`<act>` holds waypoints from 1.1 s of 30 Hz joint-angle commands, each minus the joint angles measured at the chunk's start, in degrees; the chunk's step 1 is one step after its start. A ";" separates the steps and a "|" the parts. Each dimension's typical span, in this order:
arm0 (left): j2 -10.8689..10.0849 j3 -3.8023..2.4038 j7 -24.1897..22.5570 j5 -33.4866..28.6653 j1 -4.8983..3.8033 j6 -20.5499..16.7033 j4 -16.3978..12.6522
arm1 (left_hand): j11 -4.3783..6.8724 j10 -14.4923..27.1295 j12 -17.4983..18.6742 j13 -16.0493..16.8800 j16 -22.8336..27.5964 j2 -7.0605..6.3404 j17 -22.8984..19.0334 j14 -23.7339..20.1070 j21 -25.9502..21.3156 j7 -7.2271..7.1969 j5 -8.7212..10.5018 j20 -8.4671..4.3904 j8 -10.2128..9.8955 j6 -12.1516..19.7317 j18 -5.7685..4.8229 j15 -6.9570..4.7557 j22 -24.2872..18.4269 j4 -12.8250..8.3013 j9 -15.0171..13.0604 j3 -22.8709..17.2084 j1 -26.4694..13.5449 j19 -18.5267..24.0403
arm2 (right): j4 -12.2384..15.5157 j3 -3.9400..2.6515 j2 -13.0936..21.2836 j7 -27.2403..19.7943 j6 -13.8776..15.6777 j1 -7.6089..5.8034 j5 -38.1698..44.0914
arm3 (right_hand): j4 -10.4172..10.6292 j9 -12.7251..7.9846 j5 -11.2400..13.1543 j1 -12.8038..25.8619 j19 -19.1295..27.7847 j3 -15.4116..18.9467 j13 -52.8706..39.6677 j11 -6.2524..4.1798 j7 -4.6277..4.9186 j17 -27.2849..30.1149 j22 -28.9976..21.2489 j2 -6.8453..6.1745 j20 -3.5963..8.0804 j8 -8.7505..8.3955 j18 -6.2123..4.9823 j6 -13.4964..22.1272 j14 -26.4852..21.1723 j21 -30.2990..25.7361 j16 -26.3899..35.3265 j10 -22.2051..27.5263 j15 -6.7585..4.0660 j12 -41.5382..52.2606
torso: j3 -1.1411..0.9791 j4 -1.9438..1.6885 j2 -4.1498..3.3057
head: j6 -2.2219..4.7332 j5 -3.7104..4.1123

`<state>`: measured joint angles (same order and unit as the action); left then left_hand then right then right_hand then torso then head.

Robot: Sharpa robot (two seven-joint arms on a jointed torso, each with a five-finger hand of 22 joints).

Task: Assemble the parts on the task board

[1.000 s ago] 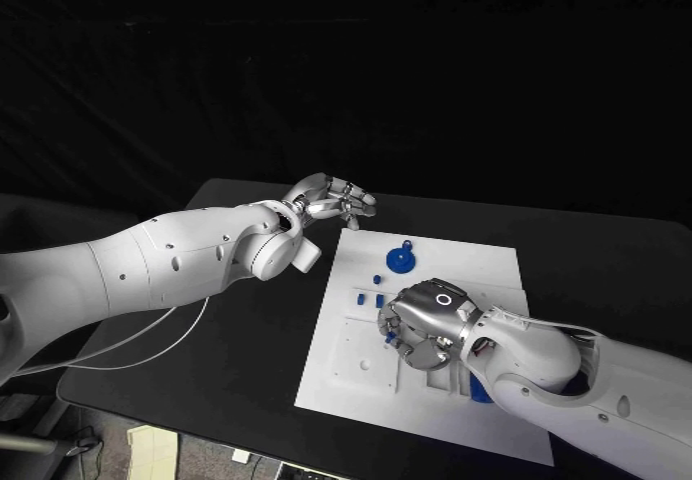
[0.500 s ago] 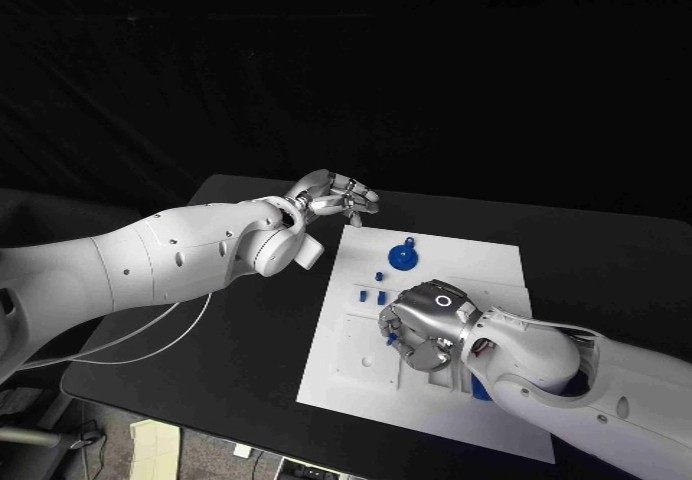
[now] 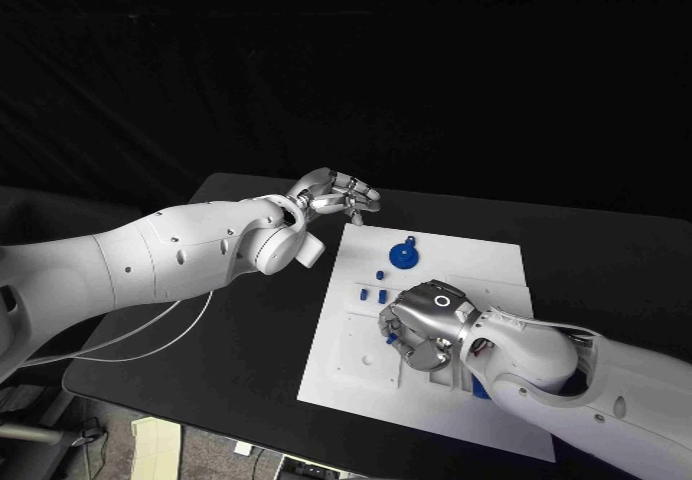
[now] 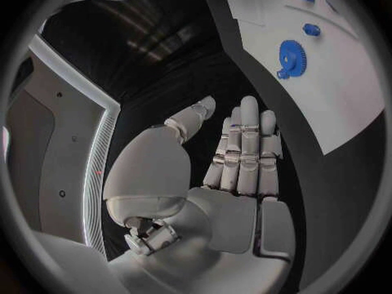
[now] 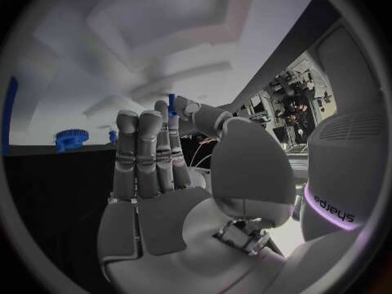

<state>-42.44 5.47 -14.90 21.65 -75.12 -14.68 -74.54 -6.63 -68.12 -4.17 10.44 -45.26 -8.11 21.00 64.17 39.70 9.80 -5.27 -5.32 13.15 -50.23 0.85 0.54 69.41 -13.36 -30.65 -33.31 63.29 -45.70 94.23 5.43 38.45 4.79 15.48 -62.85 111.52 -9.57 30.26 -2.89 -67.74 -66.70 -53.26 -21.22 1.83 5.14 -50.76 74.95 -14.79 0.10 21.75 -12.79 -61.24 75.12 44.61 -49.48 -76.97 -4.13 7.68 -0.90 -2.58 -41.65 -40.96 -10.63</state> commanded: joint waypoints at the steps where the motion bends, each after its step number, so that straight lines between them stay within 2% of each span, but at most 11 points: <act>1: 0.11 -0.04 -0.35 -0.39 -0.03 0.53 -0.12 | 0.03 0.35 0.15 -0.08 0.33 0.34 0.09 0.43 -0.35 0.05 -0.33 0.09 0.17 0.54 1.18 -0.13 0.09 0.02 0.06 0.27 -0.23 -0.34 | -0.15 0.07 -0.11 0.26 -1.39 0.11 1.63 | -0.01 -0.04 -0.11 -0.04 -0.01 0.39 -0.05 -0.04 0.01 0.08 1.34 0.49 0.26 0.13 -2.21 -0.22 -0.24 0.41 -0.07 0.06 -0.36 0.03 | 0.03 0.01 0.00 | -0.02 -0.02; 20: 0.24 -0.04 -0.18 -0.39 -0.03 0.72 -0.20 | 0.01 0.39 0.15 -0.12 0.45 0.33 0.22 0.43 -0.42 0.08 -0.30 0.10 0.17 0.61 1.19 -0.12 0.11 0.02 0.08 0.30 -0.24 -0.35 | -0.43 0.24 -1.14 0.99 -3.43 0.11 2.61 | -0.15 0.08 -0.15 0.04 -0.02 0.53 -0.19 -0.04 0.02 0.16 1.36 0.51 0.29 0.09 -2.21 -0.23 -0.26 0.68 -0.17 0.04 -0.36 0.01 | 0.01 0.00 0.01 | -0.15 -0.01; 33: 0.21 -0.04 0.03 -0.39 -0.03 0.97 -0.20 | 0.00 0.43 0.15 -0.15 0.54 0.32 0.30 0.41 -0.47 0.10 -0.27 0.11 0.18 0.66 1.18 -0.11 0.13 0.02 0.10 0.33 -0.25 -0.34 | -0.84 0.62 -1.25 0.98 -5.05 0.10 1.67 | -0.30 0.21 -0.54 0.59 0.28 0.86 -0.37 0.06 0.11 0.36 1.34 0.72 0.24 -0.16 -2.21 -0.06 -0.47 1.05 -0.30 0.29 -0.28 -0.23 | 0.01 0.02 0.02 | -0.19 0.04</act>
<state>-42.32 5.47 -14.70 21.62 -75.12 -14.48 -74.59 -6.62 -68.13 -4.17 10.35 -45.03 -8.11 21.21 64.17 39.48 10.00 -5.27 -5.30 13.15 -50.03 0.85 0.54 69.49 -13.36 -30.61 -33.31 63.29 -45.68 93.67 5.74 37.17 5.69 13.25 -63.01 113.22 -9.89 30.40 -3.06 -67.31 -66.74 -52.64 -21.51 1.82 5.11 -50.44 74.95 -14.38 0.12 21.56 -12.78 -60.84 74.99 45.27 -49.71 -76.97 -4.24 7.68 -0.88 -2.58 -41.65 -41.09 -10.58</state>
